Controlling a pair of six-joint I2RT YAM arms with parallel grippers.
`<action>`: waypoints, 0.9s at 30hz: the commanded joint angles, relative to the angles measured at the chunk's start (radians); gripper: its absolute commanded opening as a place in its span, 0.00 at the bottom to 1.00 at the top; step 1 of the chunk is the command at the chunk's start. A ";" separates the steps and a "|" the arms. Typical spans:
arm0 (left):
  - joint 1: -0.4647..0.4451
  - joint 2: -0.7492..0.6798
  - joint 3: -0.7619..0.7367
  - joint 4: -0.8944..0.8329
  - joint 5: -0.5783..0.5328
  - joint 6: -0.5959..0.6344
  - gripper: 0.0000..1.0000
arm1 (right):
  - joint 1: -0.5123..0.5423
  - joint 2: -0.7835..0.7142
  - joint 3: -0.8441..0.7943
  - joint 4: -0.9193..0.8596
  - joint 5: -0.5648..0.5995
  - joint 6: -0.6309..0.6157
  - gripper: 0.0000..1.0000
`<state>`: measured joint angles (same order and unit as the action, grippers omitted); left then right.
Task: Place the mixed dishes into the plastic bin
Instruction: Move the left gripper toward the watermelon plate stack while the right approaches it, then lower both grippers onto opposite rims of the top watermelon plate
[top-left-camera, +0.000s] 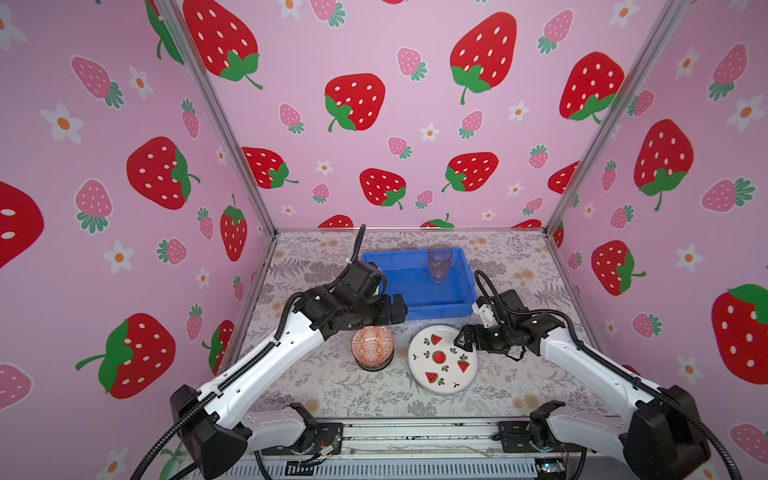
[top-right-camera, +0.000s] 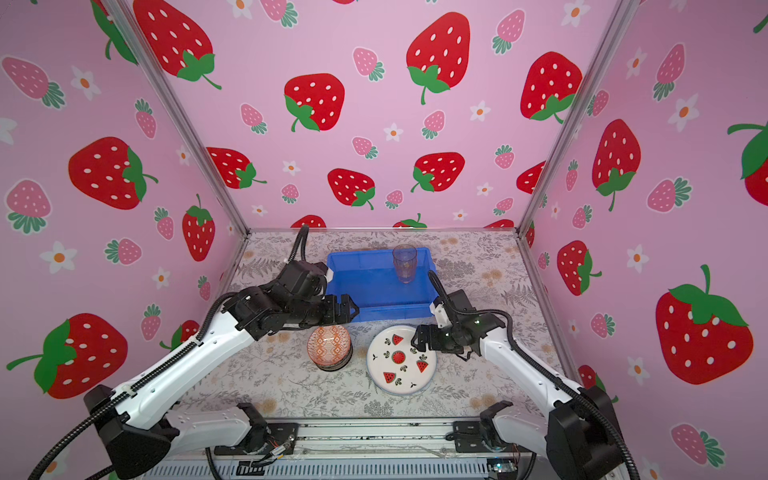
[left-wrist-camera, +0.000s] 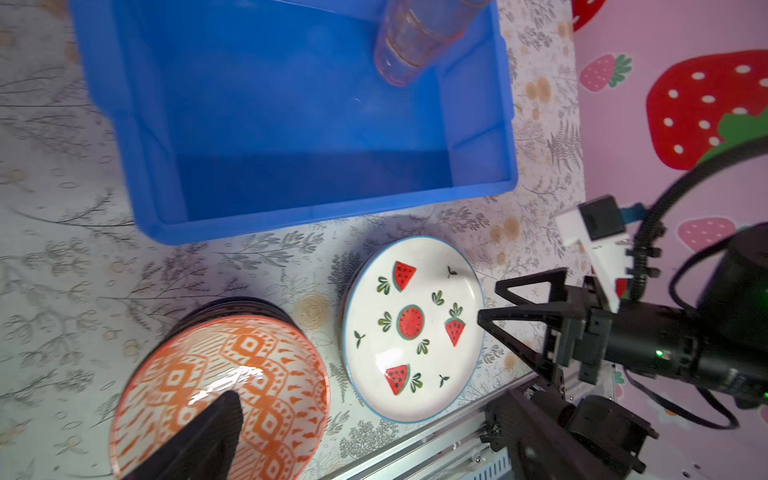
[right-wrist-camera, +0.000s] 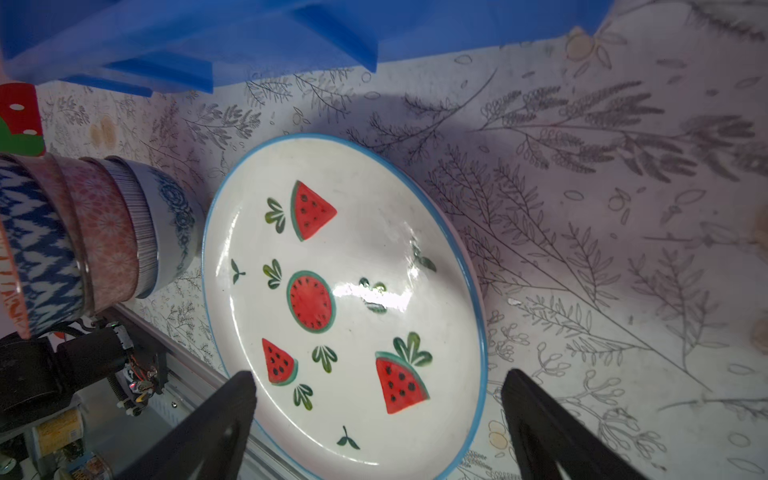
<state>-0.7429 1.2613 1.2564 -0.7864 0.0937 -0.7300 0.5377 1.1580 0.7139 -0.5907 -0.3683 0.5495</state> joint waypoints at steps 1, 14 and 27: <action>-0.047 0.048 -0.006 0.047 -0.042 -0.066 0.99 | -0.010 -0.021 -0.006 0.007 -0.015 -0.001 0.95; 0.012 -0.120 -0.059 -0.097 -0.108 -0.076 0.98 | 0.093 0.076 0.028 0.048 0.052 0.007 0.95; -0.200 0.015 -0.090 0.129 -0.055 -0.291 0.97 | 0.100 0.045 0.032 0.002 0.105 0.018 0.95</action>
<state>-0.8978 1.2282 1.1671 -0.7399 0.0349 -0.9443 0.6369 1.2312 0.7418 -0.5636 -0.2783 0.5499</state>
